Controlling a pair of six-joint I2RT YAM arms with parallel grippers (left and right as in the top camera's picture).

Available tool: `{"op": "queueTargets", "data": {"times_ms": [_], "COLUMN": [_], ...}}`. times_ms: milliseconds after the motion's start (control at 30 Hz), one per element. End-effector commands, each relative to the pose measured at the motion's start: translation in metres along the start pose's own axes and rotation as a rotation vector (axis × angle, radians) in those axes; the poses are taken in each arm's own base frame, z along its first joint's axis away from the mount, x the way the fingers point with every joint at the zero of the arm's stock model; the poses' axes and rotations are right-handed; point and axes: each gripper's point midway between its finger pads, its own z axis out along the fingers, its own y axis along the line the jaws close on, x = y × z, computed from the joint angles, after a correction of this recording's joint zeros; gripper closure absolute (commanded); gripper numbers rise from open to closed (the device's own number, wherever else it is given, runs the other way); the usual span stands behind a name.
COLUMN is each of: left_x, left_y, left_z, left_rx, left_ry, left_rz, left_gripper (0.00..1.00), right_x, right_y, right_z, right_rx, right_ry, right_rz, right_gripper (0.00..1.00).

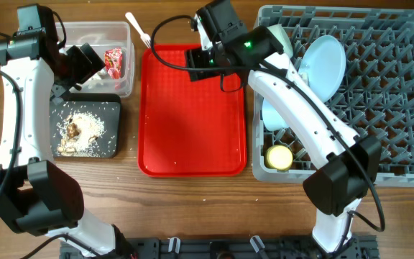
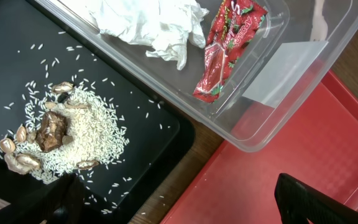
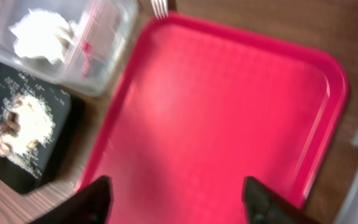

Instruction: Sort waste into correct bins and load items into the dishwasher rack

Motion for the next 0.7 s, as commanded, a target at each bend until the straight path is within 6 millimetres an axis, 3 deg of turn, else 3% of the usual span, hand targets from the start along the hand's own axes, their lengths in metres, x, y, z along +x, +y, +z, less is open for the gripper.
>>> {"op": "queueTargets", "data": {"times_ms": [0, 200, 467, 567, 667], "left_x": [-0.005, -0.005, -0.005, -0.005, -0.005], "left_y": [-0.002, -0.002, -0.002, -0.002, -0.002], "left_z": [-0.010, -0.010, -0.010, -0.010, -0.010], "left_rx": [0.007, 0.007, 0.007, 0.007, 0.007], "left_ry": [-0.033, -0.033, -0.033, -0.033, -0.033], "left_rz": [-0.007, -0.007, -0.007, -0.007, -0.007], "left_gripper": [0.00, 0.00, 0.00, 0.00, 0.00], "right_x": [-0.012, -0.044, -0.076, -0.075, -0.075], "right_y": [0.017, 0.029, 0.043, 0.038, 0.025], "right_z": [0.007, 0.014, 0.050, 0.050, 0.036], "right_rx": [-0.091, -0.143, -0.204, -0.172, -0.111], "right_ry": [-0.041, -0.117, -0.143, -0.141, -0.137], "right_rz": [-0.030, -0.069, -0.087, -0.089, -0.088], "right_gripper": [0.21, 0.13, 0.10, 0.05, 0.00]}}
